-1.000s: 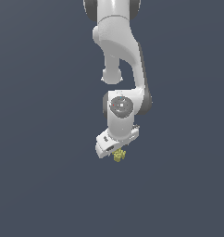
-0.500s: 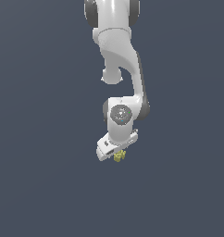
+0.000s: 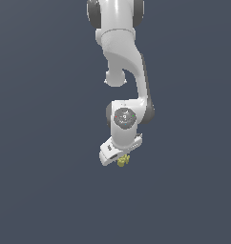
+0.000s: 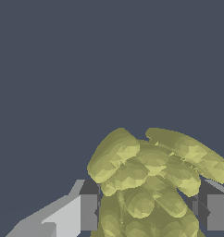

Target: Pick up the object and move it to a goal position.

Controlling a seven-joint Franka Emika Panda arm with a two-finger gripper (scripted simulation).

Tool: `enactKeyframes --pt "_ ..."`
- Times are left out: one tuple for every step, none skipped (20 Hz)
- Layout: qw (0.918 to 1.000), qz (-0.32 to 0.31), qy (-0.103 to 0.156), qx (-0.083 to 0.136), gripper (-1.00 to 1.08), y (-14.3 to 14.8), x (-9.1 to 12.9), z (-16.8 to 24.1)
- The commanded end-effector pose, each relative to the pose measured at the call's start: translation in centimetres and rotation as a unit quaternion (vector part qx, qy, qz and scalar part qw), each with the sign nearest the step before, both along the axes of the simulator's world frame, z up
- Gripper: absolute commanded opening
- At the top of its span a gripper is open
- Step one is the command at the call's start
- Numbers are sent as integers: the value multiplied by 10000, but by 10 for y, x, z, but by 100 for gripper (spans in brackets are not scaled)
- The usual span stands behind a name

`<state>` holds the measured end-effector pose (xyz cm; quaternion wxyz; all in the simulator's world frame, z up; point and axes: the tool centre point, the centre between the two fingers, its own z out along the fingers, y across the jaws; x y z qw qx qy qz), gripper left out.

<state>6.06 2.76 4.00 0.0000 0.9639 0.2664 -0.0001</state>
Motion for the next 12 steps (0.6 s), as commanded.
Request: enactKeyframes --pt "10000 1 -1 1 -100 0 0 0" --pt "10000 1 -1 1 -100 0 0 0" --pt "10000 1 -1 1 -100 0 0 1" --pt "10000 1 -1 1 -100 -1 0 3" --pt "10000 1 -1 1 -100 -3 0 5" --pt "10000 1 -1 1 -100 -4 0 8" --pt "10000 1 -1 1 -100 -6 0 12" --pt "10000 1 -1 1 -100 -8 0 16" --pt "10000 1 -1 1 -100 -11 0 21" --pt "10000 1 -1 1 -100 -14 1 27" --pt "10000 1 -1 1 -100 -18 1 33" --pt "10000 1 -1 1 -100 -21 1 40"
